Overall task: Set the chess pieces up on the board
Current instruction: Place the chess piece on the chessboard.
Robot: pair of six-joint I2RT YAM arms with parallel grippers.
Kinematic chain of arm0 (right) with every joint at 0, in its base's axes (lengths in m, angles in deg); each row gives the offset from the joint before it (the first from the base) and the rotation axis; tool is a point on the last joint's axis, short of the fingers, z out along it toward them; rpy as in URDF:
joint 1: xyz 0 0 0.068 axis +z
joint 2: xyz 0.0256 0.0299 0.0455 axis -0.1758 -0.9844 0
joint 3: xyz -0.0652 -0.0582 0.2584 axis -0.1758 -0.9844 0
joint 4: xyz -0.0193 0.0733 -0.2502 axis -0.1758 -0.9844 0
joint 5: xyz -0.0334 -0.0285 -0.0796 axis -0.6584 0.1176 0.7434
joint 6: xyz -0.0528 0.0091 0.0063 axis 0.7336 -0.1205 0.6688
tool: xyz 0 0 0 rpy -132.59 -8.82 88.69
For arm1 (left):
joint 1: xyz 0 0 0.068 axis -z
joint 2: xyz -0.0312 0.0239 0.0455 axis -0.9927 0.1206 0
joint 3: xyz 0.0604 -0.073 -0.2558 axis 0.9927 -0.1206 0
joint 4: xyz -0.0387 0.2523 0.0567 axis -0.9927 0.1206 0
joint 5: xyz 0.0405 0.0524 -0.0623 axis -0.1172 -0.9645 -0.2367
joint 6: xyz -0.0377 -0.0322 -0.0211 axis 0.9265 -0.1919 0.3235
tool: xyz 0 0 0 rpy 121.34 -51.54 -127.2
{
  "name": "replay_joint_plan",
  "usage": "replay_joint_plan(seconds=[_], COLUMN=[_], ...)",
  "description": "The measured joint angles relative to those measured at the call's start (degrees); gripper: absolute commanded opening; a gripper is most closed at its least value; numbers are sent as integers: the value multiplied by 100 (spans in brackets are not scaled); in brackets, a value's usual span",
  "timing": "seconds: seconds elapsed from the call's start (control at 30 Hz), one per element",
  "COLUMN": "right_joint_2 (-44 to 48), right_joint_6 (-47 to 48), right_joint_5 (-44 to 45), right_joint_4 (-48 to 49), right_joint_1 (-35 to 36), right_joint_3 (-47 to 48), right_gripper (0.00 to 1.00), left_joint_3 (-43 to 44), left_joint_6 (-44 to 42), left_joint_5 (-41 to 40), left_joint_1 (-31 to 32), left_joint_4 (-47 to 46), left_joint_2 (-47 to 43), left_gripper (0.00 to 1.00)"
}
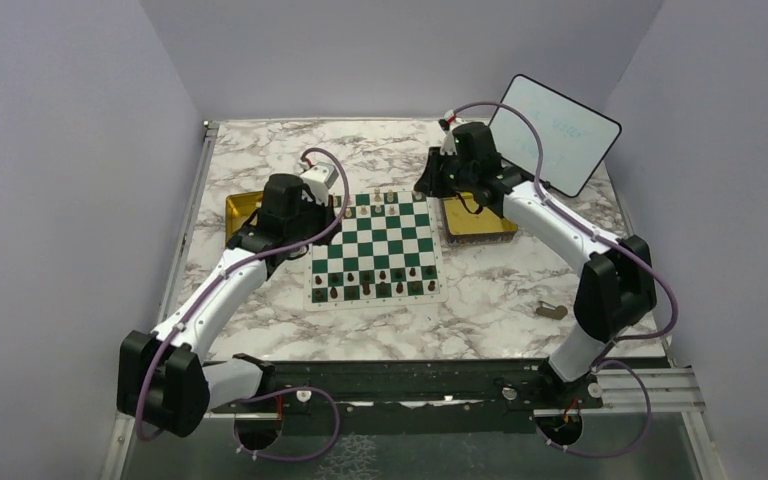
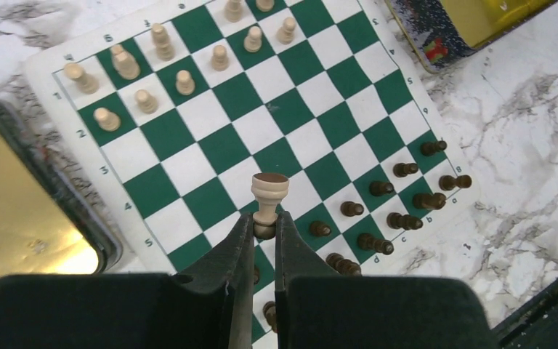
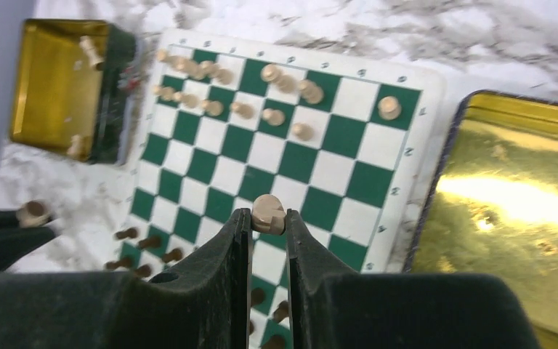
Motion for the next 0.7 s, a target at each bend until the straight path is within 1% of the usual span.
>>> replay_joint_plan(seconds=[0.2,0.3,0.57,0.7], right_joint_2=[-820,-1202,-2094,-2389], right_joint_6=[492,671,968,1058], right_joint_5=[787,1067,1467,1615], right_joint_4=[-214,-258,-273,-247], right_joint_1=[24,57,146,232], right_joint_3=[647,929,1576,1735], right_gripper=[19,19,21,21], left_joint_3=[-323,-501,-586,-588], left_joint_6=[-28,-72,-157,-179], left_joint_5=[-691,-896,-1099,-1156], left_joint_1=[2,2,0,2], left_joint_4=[-26,-68,-155,-184], left_joint_2=[-726,-975,-1071,-1137], left_gripper=[5,5,5,5])
